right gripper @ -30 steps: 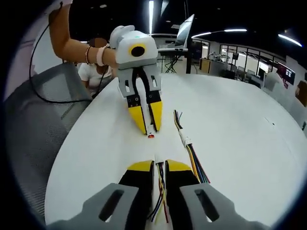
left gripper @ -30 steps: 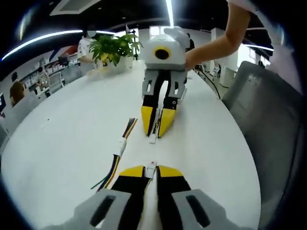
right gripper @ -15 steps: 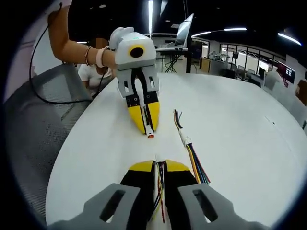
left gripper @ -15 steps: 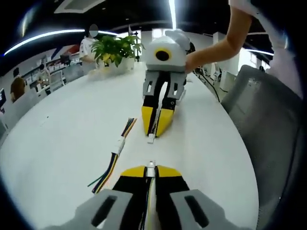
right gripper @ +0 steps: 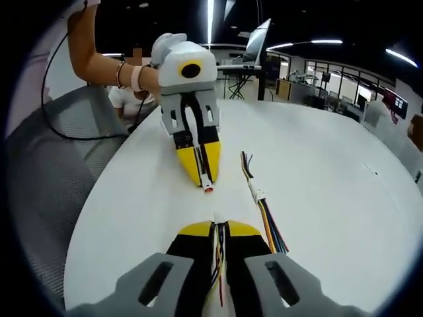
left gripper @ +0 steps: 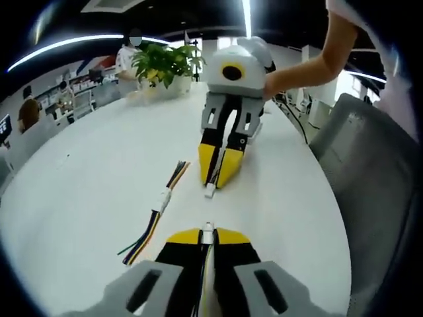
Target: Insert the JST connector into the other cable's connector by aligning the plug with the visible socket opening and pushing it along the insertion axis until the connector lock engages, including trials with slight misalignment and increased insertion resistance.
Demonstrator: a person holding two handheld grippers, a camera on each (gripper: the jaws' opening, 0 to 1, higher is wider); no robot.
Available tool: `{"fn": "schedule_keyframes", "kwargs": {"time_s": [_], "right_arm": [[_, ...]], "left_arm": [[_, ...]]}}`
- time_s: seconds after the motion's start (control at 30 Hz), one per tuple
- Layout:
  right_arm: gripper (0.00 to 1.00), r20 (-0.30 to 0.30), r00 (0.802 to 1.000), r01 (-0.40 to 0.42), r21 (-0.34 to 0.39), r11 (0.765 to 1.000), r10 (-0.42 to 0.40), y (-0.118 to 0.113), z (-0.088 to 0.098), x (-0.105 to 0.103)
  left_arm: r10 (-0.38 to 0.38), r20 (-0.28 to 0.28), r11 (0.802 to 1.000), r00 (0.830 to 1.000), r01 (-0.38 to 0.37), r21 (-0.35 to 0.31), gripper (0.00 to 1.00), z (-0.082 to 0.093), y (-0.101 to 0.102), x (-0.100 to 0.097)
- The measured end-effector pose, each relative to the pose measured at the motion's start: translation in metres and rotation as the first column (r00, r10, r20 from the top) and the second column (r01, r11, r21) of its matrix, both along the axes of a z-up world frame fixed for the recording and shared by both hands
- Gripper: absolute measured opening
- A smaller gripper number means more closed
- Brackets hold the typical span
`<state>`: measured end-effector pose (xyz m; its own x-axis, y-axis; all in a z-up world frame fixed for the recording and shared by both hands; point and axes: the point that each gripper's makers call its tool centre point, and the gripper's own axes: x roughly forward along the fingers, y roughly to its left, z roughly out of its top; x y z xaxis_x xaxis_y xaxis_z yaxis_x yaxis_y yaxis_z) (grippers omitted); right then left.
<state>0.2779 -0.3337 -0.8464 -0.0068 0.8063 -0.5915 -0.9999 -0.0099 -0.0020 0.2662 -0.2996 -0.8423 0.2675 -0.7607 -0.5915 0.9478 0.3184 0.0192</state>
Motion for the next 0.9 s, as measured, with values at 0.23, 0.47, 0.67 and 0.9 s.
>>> {"fn": "schedule_keyframes", "kwargs": {"time_s": [0.23, 0.47, 0.67, 0.9], "right_arm": [[0.03, 0.010, 1.000, 0.000, -0.004, 1.000, 0.000, -0.002, 0.011, 0.004], [0.03, -0.012, 1.000, 0.006, 0.006, 1.000, -0.006, 0.002, 0.022, 0.006], [0.03, -0.006, 1.000, -0.015, -0.004, 1.000, 0.015, 0.009, 0.025, -0.001], [0.03, -0.019, 1.000, -0.021, -0.006, 1.000, 0.021, 0.010, 0.025, -0.003]], "left_arm": [[-0.034, 0.016, 0.999, 0.999, 0.033, 0.012, 0.00, 0.006, -0.005, 0.000], [-0.036, 0.058, 0.999, 0.998, 0.036, 0.014, 0.00, 0.019, -0.009, 0.012], [-0.066, 0.078, 0.998, 0.995, 0.064, 0.021, 0.00, 0.026, -0.013, 0.016], [-0.086, 0.077, 0.996, 0.993, 0.084, 0.025, 0.00, 0.026, -0.018, 0.014]]}}
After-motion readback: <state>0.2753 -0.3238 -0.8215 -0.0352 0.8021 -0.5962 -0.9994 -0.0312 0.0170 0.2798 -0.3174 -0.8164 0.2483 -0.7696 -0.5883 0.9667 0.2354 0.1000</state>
